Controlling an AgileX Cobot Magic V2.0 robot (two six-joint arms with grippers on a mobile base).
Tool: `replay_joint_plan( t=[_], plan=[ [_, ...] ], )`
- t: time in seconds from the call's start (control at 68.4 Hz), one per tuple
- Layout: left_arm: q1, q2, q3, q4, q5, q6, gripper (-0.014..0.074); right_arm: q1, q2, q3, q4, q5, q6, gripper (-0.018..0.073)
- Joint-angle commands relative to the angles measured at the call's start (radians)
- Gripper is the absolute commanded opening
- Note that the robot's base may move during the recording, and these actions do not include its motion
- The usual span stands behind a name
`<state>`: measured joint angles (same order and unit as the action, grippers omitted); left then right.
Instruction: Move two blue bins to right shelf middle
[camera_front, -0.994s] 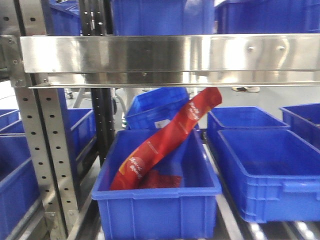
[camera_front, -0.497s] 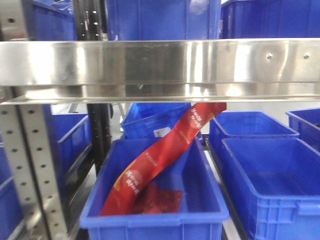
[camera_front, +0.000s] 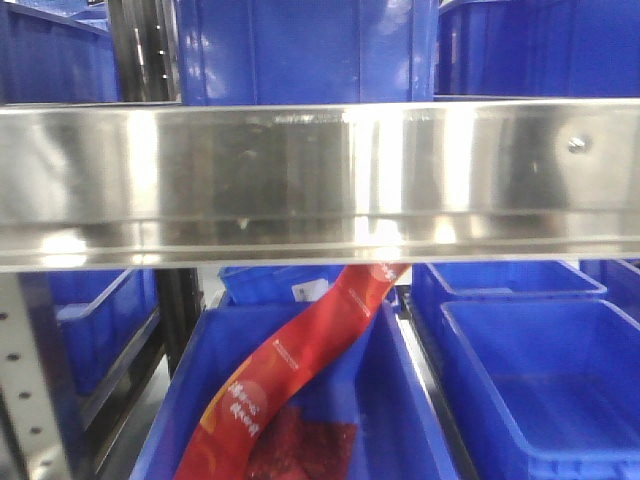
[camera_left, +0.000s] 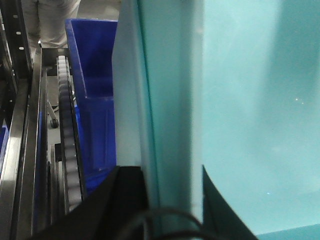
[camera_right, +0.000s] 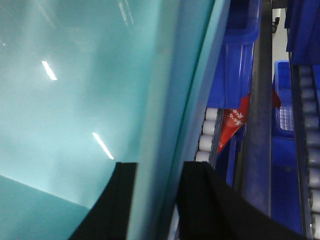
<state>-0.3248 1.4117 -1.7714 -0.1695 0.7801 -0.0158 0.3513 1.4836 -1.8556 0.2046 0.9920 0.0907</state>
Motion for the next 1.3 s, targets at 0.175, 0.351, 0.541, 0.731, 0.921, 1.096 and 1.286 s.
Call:
replay_joint_plan(
  t=[0.175,0.351,0.541,0.731,0.921,1.096,1.286],
  plan=[
    [0.001,-0.017,-0.017,-0.028,-0.179,-0.013,-0.0111,-0.002,-0.022,-0.016,0.009,-0.042,-0.03,-0.0153],
    [0.001,-0.017,-0.017,-0.028,-0.179,-0.013,-0.0111,-0.002,-0.022,-0.016,0.009,-0.042,-0.03,-0.0153],
    [0.001,-0.017,-0.017,-0.028,-0.179,-0.013,-0.0111,-0.002,-0.022,-0.016,0.009,-0.042,-0.03,-0.0153],
    [0.001,-0.017,-0.017,-0.028,-0.179,-0.013,-0.0111,-0.002,-0.022,-0.016,0.009,-0.042,-0.03,-0.0153],
    [0.001,-0.017,-0.017,-0.028,-0.179,-0.013,-0.0111,-0.002,-0.022,-0.016,0.009,-0.042,-0.03,-0.0153],
    [0.001,-0.017,-0.017,-0.028,-0.179,-0.013,-0.0111,-0.002,-0.022,-0.016,0.009,-0.042,-0.03,-0.0153],
    [0.001,-0.017,-0.017,-0.028,-0.179,-0.013,-0.0111,-0.002,-0.022,-0.016,0.009,-0.042,-0.03,-0.0153]
  ],
)
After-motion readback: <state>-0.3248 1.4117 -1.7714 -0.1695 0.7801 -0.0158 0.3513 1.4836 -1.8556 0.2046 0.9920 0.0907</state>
